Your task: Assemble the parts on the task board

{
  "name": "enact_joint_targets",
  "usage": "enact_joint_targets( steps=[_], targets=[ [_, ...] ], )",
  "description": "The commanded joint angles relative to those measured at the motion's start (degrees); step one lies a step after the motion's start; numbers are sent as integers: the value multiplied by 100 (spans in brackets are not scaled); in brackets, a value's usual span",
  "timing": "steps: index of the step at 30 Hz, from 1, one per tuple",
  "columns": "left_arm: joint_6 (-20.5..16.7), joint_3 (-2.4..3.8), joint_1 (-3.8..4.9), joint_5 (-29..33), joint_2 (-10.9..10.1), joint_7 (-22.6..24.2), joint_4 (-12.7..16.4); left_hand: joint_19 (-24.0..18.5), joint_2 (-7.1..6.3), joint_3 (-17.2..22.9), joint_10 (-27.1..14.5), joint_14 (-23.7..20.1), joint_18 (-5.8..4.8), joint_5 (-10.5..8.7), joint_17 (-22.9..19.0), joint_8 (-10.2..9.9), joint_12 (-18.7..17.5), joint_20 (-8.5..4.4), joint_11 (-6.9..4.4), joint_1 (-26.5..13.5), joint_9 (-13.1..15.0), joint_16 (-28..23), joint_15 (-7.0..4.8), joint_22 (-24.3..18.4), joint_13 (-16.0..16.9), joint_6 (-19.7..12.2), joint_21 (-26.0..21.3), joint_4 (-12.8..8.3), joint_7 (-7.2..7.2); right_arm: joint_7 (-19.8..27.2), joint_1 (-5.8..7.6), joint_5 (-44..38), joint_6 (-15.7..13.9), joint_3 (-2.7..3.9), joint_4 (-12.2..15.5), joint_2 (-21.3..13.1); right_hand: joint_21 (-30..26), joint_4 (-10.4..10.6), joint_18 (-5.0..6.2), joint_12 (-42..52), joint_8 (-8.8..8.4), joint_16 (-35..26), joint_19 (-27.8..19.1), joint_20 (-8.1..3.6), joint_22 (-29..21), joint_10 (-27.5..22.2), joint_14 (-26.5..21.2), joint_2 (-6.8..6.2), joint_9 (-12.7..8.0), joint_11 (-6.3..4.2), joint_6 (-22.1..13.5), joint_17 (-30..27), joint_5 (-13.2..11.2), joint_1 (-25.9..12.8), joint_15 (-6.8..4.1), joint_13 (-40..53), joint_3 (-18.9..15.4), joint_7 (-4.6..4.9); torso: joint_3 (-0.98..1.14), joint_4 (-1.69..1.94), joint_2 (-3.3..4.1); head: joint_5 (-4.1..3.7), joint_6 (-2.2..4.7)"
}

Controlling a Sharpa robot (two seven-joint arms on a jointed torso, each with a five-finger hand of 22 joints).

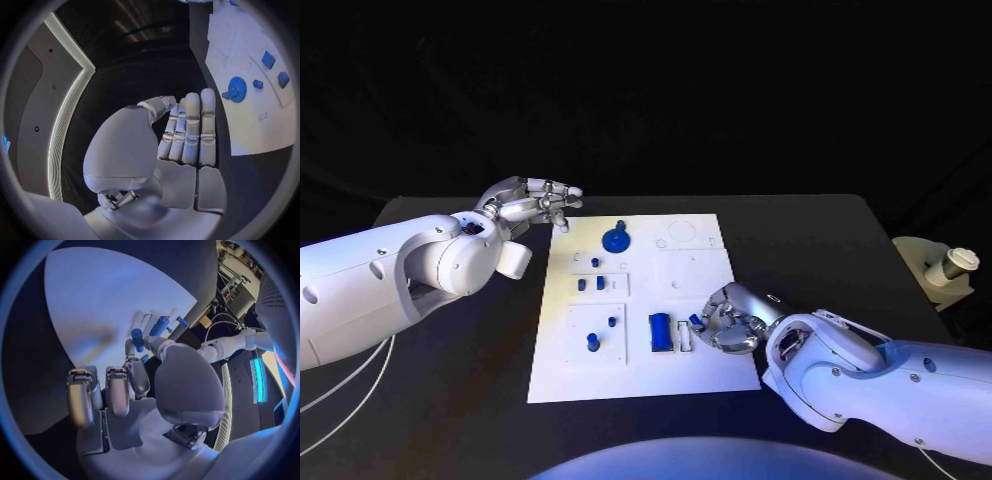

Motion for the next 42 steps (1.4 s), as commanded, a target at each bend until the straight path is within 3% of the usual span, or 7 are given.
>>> enact_joint_targets(
  steps=[1, 28, 31, 35, 37, 39, 42],
  targets=[
    [96, 4, 6, 14, 7, 30, 22, 35, 57, 35, -39, -24, 88, 13, -10, 29, 31, 17, -18, 2, -9, 37, 0, -9, 6, -43, -37, 9, -5, 80, -10, 511, 89, -1, -45, 69, 26, -399, -40, 30, 20, 36, 600, -45, 1510, 70, 519, 14, 5, -20, 72, 952, 105, -76, -25, 380, 406, -82, 6, -5, 0, 11, -9],
    [124, 4, 7, 9, -18, 4, 40, 35, 57, 35, -39, -24, 88, 13, -10, 29, 31, 17, -18, 2, -9, 37, 0, -9, 6, -43, -37, 9, -5, 45, -44, 335, 273, -3, -210, 339, 26, -156, -40, 152, -1, 63, 600, -75, 1510, 117, 532, 25, -21, -51, 194, 1017, -109, -549, -53, 485, -66, -121, 9, -10, -1, 42, -45],
    [126, 4, 7, 6, -19, 1, 40, 35, 57, 35, -39, -24, 88, 13, -10, 29, 31, 17, -18, 2, -9, 37, 0, -9, 6, -43, -37, 9, -5, 37, -44, 287, 276, -3, -221, 341, 26, -94, -40, 152, -18, 64, 600, -74, 1510, 117, 532, 18, -35, -49, 204, 1022, -251, -611, -52, 492, -149, -120, 7, -10, -3, 41, -47],
    [126, 4, 7, 4, -21, -3, 41, 38, 55, 38, -43, -26, 88, 13, -13, 34, 40, 16, -18, 7, -9, 39, -1, -10, 6, -41, -39, 6, -6, 18, -44, 224, 284, -3, -236, 342, 26, 153, -40, 132, -59, 57, 600, -64, 1510, 111, 529, -62, -70, -31, 232, 1008, -933, -837, -36, 495, -409, -102, 8, -11, -4, 45, -47],
    [126, 4, 7, 4, -22, -4, 41, 38, 55, 38, -43, -26, 88, 13, -13, 34, 40, 16, -18, 7, -9, 39, -1, -10, 6, -41, -39, 6, -6, 9, -44, 204, 285, -3, -240, 342, 26, 177, -40, 128, -64, 55, 600, -62, 1510, 110, 528, -69, -74, -30, 234, 1005, -980, -846, -36, 494, -436, -101, 9, -11, -3, 47, -45],
    [126, 4, 7, 3, -22, -6, 41, 38, 55, 38, -43, -26, 88, 13, -13, 34, 40, 16, -18, 7, -9, 39, -1, -10, 6, -41, -39, 6, -6, -5, -44, 168, 287, -2, -248, 342, 26, 329, -40, 117, -78, 57, 600, -62, 1510, 107, 529, -146, -85, -28, 253, 1010, -633, -945, -32, 497, -666, -99, 9, -12, -4, 41, -45],
    [125, 4, 7, 3, -23, -8, 40, 39, 55, 37, -45, -27, 87, 12, -14, 35, 41, 16, -17, 3, -9, 40, 0, -11, 6, -41, -39, 9, -5, -11, -44, 136, 291, -2, -253, 345, 26, 412, -40, 102, -87, 53, 600, -60, 1510, 102, 527, -171, -91, -26, 255, 1002, -697, -978, -34, 494, -802, -98, 11, -13, -4, 39, -45]
  ],
)
